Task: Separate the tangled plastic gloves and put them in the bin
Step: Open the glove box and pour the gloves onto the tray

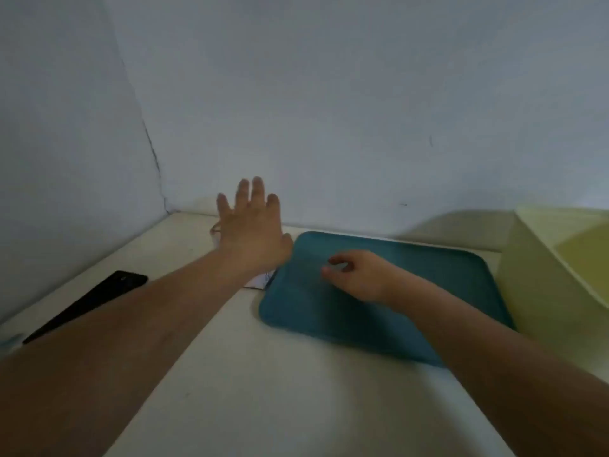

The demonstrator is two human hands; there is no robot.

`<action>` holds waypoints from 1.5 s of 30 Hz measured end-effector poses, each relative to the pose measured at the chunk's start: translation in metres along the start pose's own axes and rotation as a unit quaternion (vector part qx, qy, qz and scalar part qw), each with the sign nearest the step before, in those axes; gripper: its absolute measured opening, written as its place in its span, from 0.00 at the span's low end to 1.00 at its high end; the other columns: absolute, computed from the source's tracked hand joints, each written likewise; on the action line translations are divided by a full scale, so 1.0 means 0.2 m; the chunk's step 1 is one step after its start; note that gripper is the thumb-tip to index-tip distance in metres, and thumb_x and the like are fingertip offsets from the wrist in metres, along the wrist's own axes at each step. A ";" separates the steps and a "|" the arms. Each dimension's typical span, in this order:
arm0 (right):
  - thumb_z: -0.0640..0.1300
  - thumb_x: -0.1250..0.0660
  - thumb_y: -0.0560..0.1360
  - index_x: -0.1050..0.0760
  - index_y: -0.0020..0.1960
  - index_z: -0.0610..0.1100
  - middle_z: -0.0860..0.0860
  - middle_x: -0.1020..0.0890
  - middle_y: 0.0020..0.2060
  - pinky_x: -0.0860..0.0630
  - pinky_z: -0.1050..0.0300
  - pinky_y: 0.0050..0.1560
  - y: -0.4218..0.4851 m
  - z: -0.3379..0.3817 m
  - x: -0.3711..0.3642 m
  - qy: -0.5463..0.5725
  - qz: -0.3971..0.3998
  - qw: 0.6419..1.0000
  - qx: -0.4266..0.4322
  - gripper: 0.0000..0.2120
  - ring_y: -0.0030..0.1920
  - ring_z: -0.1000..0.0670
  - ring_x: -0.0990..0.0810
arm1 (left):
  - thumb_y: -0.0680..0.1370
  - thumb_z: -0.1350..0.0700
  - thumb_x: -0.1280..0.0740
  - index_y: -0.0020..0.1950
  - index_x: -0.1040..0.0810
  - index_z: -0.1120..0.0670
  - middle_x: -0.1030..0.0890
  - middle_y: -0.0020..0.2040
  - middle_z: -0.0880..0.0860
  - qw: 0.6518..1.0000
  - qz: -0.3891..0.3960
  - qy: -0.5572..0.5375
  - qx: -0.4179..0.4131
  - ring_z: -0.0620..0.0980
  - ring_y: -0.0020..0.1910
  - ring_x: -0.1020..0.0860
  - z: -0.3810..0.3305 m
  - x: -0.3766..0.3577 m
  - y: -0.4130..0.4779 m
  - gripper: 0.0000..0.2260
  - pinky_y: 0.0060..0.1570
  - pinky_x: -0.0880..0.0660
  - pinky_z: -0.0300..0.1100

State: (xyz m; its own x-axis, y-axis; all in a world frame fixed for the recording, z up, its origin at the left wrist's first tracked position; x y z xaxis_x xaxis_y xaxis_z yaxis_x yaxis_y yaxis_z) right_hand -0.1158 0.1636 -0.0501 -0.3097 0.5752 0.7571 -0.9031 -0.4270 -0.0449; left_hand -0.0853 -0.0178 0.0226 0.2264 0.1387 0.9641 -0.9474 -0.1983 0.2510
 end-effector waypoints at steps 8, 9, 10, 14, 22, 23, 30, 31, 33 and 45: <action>0.64 0.37 0.80 0.22 0.69 0.45 0.50 0.19 0.65 0.28 0.54 0.70 -0.07 0.00 -0.02 -0.024 0.025 0.999 -0.029 0.27 0.66 0.48 0.21 | 0.80 0.40 0.35 0.78 0.36 0.46 0.36 0.76 0.62 0.981 0.057 -0.168 0.081 0.65 0.75 0.36 0.20 -0.05 -0.09 0.29 0.67 0.32 0.59; 0.65 0.39 0.80 0.21 0.66 0.45 0.50 0.19 0.64 0.28 0.53 0.70 -0.06 -0.01 -0.02 -0.007 0.026 0.999 -0.035 0.27 0.65 0.47 0.21 | 0.79 0.42 0.34 0.77 0.34 0.47 0.31 0.71 0.61 0.980 0.042 -0.179 0.077 0.64 0.70 0.32 0.20 -0.01 -0.10 0.28 0.62 0.29 0.55; 0.66 0.41 0.81 0.20 0.64 0.45 0.49 0.18 0.63 0.28 0.52 0.70 -0.06 -0.02 -0.01 0.012 0.029 0.999 -0.043 0.28 0.65 0.47 0.21 | 0.78 0.42 0.33 0.76 0.33 0.47 0.29 0.68 0.59 0.982 0.019 -0.173 0.074 0.63 0.67 0.30 0.21 0.03 -0.12 0.27 0.59 0.27 0.53; 0.67 0.51 0.83 0.24 0.65 0.48 0.47 0.19 0.62 0.31 0.55 0.68 -0.09 0.07 0.03 0.124 0.037 0.991 -0.042 0.29 0.65 0.46 0.23 | 0.77 0.41 0.31 0.77 0.33 0.46 0.30 0.70 0.53 0.971 -0.154 -0.184 0.005 0.58 0.67 0.31 0.07 0.27 -0.16 0.30 0.61 0.26 0.54; 0.67 0.40 0.80 0.19 0.66 0.49 0.42 0.16 0.63 0.30 0.32 0.71 0.08 0.04 0.13 0.615 -0.015 0.788 -0.039 0.28 0.67 0.37 0.21 | 0.75 0.40 0.26 0.77 0.33 0.41 0.32 0.70 0.39 0.827 -0.178 -0.533 -0.004 0.43 0.71 0.31 -0.23 0.18 -0.09 0.32 0.67 0.26 0.45; 0.66 0.38 0.79 0.19 0.67 0.49 0.42 0.16 0.63 0.31 0.32 0.72 0.09 0.02 0.14 0.624 -0.017 0.780 -0.032 0.27 0.68 0.38 0.21 | 0.74 0.40 0.25 0.76 0.33 0.40 0.32 0.70 0.38 0.822 -0.174 -0.542 -0.009 0.42 0.71 0.30 -0.24 0.16 -0.08 0.33 0.66 0.25 0.43; 0.75 0.43 0.75 0.19 0.67 0.56 0.43 0.16 0.62 0.27 0.35 0.70 0.17 -0.14 0.14 0.678 -0.035 0.733 -0.040 0.32 0.64 0.38 0.19 | 0.80 0.41 0.30 0.75 0.30 0.42 0.25 0.65 0.35 0.710 -0.097 -0.697 0.011 0.24 0.57 0.26 -0.37 0.04 -0.03 0.25 0.45 0.26 0.22; 0.75 0.44 0.76 0.19 0.66 0.57 0.43 0.16 0.62 0.26 0.36 0.68 0.17 -0.15 0.15 0.679 -0.040 0.732 -0.042 0.31 0.64 0.37 0.18 | 0.81 0.40 0.34 0.73 0.28 0.43 0.23 0.63 0.36 0.683 -0.076 -0.725 0.040 0.22 0.53 0.25 -0.37 0.02 -0.03 0.21 0.42 0.27 0.21; 0.75 0.45 0.76 0.19 0.65 0.59 0.44 0.15 0.61 0.24 0.37 0.66 0.17 -0.15 0.17 0.677 -0.051 0.733 -0.043 0.30 0.63 0.38 0.18 | 0.82 0.36 0.39 0.63 0.21 0.41 0.17 0.58 0.38 0.665 -0.016 -0.744 0.063 0.26 0.48 0.21 -0.39 -0.05 0.00 0.16 0.45 0.26 0.26; 0.69 0.45 0.81 0.18 0.61 0.53 0.47 0.14 0.55 0.23 0.45 0.60 0.11 -0.12 0.17 0.548 -0.104 0.825 -0.094 0.26 0.53 0.45 0.15 | 0.71 0.34 0.24 0.69 0.23 0.42 0.19 0.66 0.46 0.646 0.015 -0.759 0.077 0.45 0.60 0.18 -0.31 -0.05 -0.05 0.29 0.54 0.18 0.43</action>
State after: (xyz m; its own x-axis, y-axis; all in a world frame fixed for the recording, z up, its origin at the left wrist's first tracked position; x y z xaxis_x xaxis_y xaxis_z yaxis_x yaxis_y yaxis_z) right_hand -0.1524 0.1906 -0.0414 -0.1321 0.9518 -0.2768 -0.9688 -0.1831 -0.1673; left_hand -0.0928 0.0423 0.0045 0.2799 -0.9560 -0.0876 -0.9494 -0.2892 0.1227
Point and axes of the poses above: each hand's wrist, its own y-axis towards the middle knuckle, its own x-axis out of the back of the hand, z = x × y, the point moved 9 cm from there along y, towards the middle knuckle
